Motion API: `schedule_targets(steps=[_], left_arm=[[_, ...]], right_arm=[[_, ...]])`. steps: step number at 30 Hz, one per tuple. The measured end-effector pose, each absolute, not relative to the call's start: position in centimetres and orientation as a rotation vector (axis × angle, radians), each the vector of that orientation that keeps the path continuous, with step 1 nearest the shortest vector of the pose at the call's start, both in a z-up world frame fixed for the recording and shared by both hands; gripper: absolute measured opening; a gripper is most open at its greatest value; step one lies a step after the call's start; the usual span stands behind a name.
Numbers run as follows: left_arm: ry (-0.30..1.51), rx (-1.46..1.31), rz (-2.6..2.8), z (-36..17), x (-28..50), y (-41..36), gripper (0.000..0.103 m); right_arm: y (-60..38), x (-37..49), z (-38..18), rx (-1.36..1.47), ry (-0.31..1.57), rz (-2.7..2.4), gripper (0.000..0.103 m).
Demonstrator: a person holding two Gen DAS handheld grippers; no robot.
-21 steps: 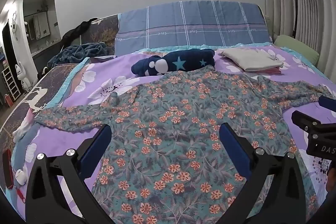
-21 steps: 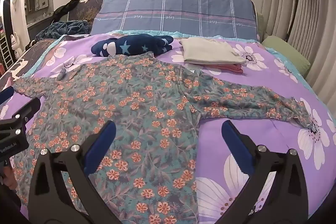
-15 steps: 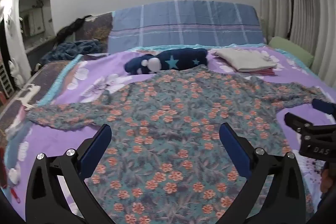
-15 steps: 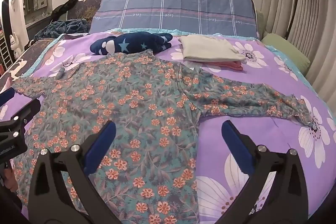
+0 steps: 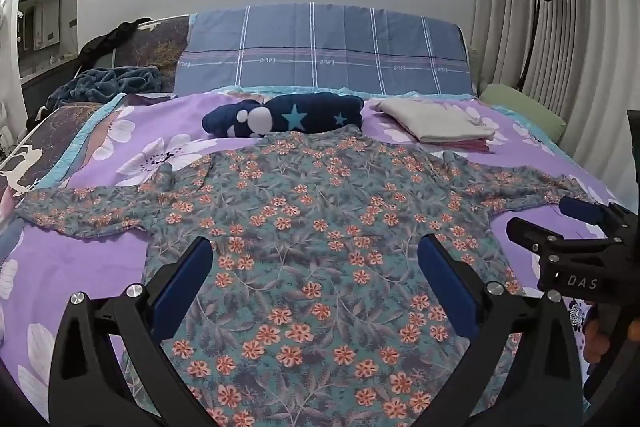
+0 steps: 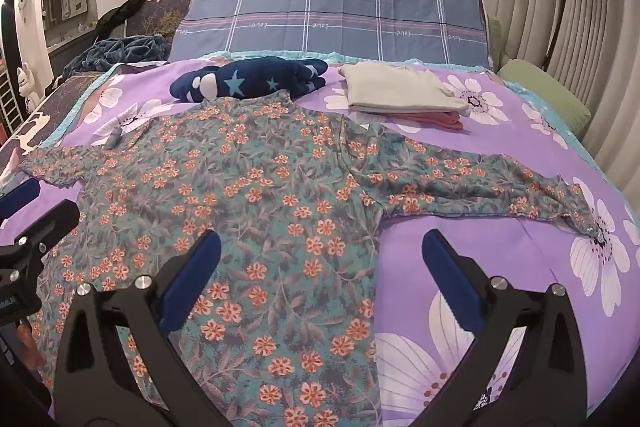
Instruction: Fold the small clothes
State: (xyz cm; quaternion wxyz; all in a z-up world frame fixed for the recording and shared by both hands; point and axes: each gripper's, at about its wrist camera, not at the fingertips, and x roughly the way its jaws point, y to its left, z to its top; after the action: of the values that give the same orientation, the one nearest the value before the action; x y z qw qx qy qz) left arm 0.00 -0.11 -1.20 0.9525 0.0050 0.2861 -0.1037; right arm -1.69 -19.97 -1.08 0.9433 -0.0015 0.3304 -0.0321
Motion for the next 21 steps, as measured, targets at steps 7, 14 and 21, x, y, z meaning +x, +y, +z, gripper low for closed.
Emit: schedule_targets(steps=[7,14,21], left_arm=[[0.585,0.018,-0.207,-1.40,-0.03,0.03,0.102],[0.599,0.014,-0.182,-1.58,0.07,0.30,0.102],[0.601,0.043,-0.177,-1.67,0.03,0.03,0.102]], right_arm=[[-19.98,-1.61,-1.76,0.007,0.673,-0.076,0.101],[-19.98,-1.55,-1.87,0.009,0.675,-0.077,0.101],[-19.95,-1.59,-1.74,0.008,0.675,-0.075,0.101]])
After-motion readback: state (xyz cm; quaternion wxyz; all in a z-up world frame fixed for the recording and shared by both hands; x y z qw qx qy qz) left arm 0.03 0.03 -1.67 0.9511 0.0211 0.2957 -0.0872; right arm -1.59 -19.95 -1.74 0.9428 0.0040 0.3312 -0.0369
